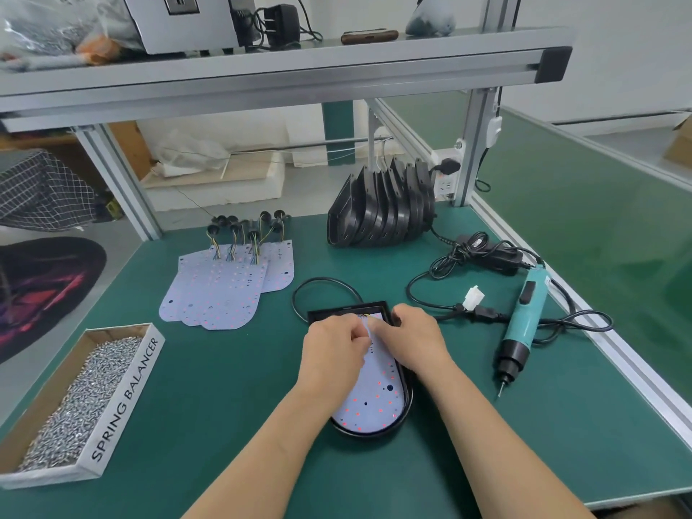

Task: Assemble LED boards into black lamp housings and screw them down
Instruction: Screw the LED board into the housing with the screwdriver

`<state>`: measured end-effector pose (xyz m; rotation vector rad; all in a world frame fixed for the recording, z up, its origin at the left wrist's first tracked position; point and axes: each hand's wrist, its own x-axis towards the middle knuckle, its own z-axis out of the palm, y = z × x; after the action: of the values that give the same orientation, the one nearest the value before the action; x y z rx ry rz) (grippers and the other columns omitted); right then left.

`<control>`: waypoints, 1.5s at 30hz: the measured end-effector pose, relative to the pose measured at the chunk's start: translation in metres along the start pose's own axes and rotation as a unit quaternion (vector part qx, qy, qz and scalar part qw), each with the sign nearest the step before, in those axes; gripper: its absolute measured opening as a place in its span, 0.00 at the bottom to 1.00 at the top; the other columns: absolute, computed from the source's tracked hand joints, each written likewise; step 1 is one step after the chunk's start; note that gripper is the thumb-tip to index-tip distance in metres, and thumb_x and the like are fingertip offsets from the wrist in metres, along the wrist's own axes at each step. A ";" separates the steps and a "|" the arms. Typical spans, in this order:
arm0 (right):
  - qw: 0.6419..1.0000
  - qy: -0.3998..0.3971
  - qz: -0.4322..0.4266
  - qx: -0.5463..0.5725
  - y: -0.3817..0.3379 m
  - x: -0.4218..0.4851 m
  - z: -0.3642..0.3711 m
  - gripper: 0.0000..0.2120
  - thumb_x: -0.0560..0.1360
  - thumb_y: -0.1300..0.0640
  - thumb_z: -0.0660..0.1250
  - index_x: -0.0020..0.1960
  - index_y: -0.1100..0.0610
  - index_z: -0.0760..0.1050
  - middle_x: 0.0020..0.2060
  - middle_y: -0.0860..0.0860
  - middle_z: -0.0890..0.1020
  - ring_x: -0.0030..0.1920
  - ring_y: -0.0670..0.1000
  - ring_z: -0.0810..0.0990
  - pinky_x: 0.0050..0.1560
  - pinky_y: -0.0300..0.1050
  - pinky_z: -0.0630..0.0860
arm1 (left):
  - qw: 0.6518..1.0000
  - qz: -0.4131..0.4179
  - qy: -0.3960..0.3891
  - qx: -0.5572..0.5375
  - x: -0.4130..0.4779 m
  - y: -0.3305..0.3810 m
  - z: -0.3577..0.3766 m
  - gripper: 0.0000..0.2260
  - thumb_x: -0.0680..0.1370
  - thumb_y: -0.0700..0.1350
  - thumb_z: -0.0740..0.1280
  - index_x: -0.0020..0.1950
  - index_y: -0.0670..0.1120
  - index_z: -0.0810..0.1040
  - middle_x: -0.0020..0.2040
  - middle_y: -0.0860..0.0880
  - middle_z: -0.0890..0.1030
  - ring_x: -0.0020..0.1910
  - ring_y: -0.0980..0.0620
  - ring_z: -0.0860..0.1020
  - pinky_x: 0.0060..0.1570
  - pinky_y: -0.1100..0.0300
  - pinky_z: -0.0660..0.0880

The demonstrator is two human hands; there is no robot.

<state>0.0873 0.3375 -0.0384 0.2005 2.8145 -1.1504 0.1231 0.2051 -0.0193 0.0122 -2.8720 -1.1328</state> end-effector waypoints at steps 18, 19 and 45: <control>0.922 0.215 0.196 0.254 0.095 -0.006 -0.104 0.22 0.71 0.56 0.73 0.62 0.57 0.70 0.48 0.56 0.75 0.44 0.58 0.76 0.42 0.49 0.73 | 0.964 -0.140 -0.044 -0.223 0.006 -0.010 -0.005 0.07 0.77 0.32 0.66 0.42 0.42 0.80 0.40 0.45 0.83 0.35 0.52 0.86 0.45 0.58 0.80; 0.885 0.194 0.177 0.385 0.094 -0.008 -0.104 0.14 0.72 0.59 0.70 0.56 0.55 0.74 0.46 0.54 0.75 0.38 0.54 0.74 0.36 0.44 0.72 | 0.960 -0.143 -0.046 -0.235 0.006 -0.010 -0.005 0.07 0.77 0.32 0.66 0.43 0.42 0.80 0.40 0.45 0.84 0.36 0.51 0.86 0.50 0.55 0.81; 0.655 0.203 0.029 0.727 -0.024 0.010 -0.065 0.09 0.74 0.58 0.74 0.40 0.54 0.73 0.26 0.46 0.76 0.25 0.44 0.72 0.28 0.35 0.70 | 0.869 -0.211 -0.069 -0.442 0.009 -0.009 0.006 0.06 0.79 0.31 0.67 0.43 0.37 0.80 0.37 0.43 0.82 0.35 0.50 0.83 0.42 0.63 0.81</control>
<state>0.0715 0.3667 0.0231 0.6511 1.2158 -3.2493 0.1139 0.2025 -0.0292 0.5504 -2.1970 -2.5006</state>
